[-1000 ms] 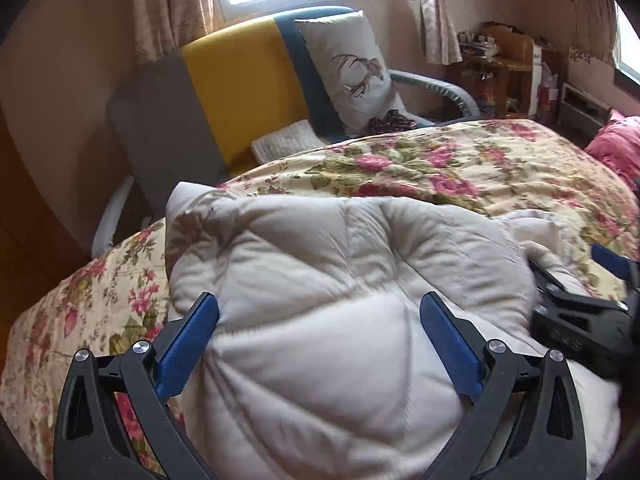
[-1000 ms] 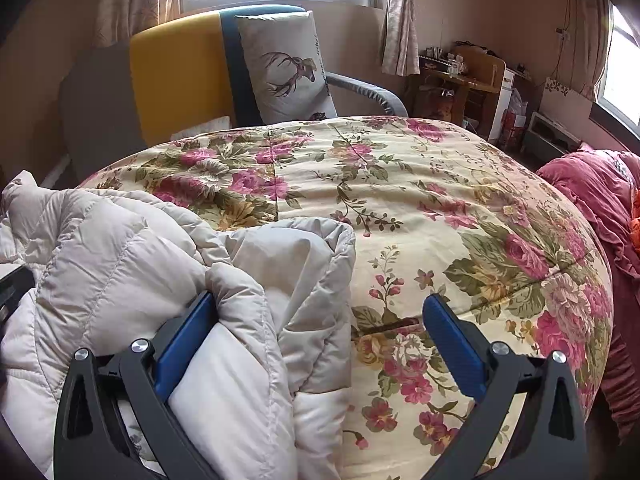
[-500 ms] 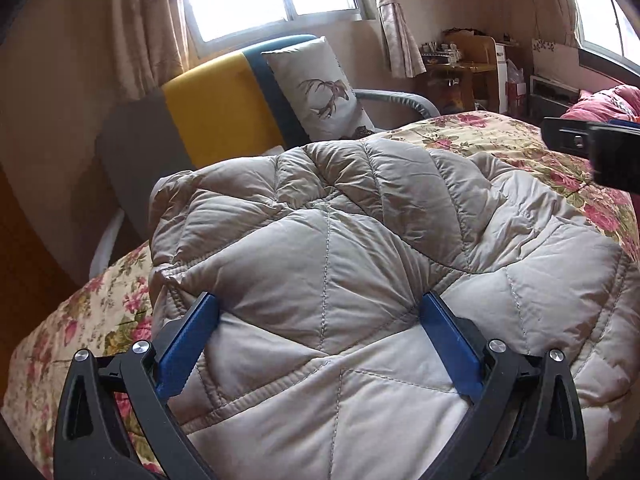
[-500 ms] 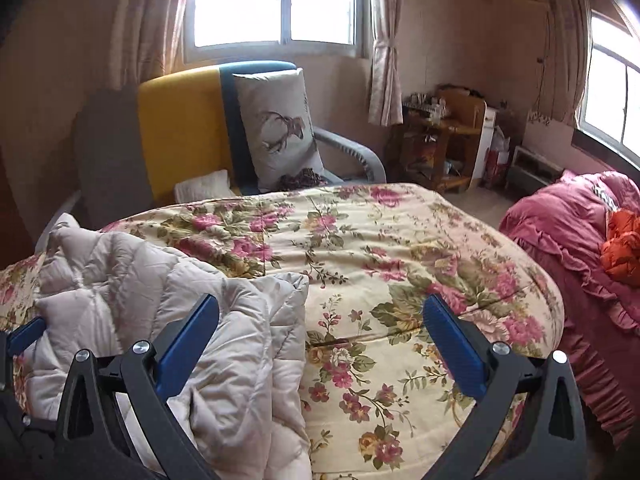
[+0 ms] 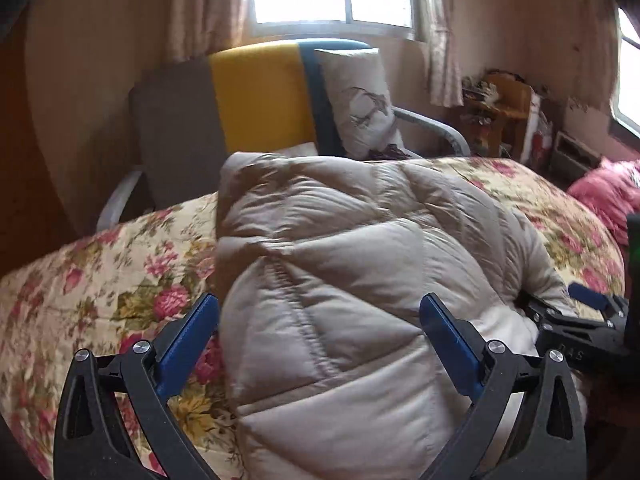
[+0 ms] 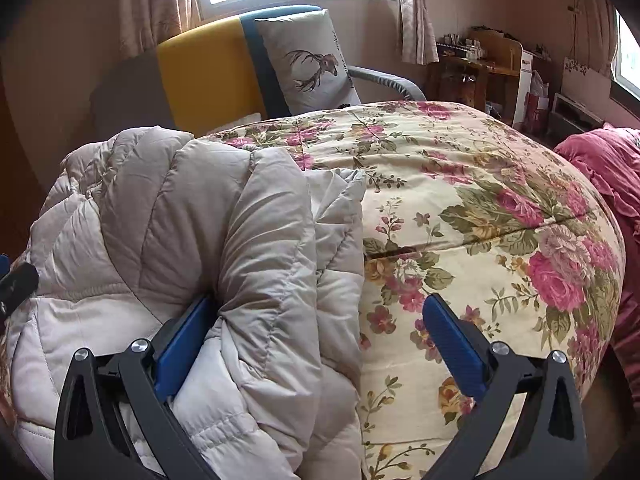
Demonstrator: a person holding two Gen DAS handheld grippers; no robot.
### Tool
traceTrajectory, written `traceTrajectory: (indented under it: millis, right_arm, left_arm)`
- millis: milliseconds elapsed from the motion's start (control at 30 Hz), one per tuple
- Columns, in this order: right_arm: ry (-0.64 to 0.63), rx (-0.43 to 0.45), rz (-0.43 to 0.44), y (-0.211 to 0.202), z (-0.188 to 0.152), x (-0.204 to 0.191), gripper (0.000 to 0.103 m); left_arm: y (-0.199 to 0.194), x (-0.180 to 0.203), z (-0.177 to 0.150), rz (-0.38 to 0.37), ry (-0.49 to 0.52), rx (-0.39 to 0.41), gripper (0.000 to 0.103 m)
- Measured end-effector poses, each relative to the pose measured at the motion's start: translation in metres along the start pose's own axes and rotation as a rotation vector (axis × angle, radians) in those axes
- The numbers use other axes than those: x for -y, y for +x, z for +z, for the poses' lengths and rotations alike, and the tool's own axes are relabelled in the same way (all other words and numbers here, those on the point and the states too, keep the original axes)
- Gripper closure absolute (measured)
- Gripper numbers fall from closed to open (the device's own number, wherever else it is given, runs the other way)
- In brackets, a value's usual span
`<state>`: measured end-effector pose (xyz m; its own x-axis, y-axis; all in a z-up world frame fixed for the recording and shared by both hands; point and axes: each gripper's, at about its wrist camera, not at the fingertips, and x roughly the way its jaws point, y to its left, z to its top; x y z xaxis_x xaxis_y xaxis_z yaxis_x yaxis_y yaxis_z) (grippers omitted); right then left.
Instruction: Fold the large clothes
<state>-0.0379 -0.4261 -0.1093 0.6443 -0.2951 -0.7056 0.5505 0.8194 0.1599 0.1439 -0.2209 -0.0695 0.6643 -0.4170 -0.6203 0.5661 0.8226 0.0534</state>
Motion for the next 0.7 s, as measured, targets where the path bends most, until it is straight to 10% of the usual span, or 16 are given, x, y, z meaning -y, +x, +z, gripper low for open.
traceTrajectory:
  millis: [133, 400, 700]
  right_arm:
    - [0.033, 0.01, 0.005, -0.002, -0.003, 0.0, 0.002]
    - [0.023, 0.01, -0.01, -0.002, -0.003, -0.003, 0.002]
    - [0.087, -0.043, 0.065, -0.004, 0.003, 0.009, 0.002]
  left_arm:
    - [0.029, -0.023, -0.007, -0.121, -0.123, -0.121, 0.003]
    - [0.049, -0.016, -0.021, -0.112, -0.034, -0.082, 0.003]
    - [0.018, -0.043, -0.033, -0.232, -0.187, -0.099, 0.003]
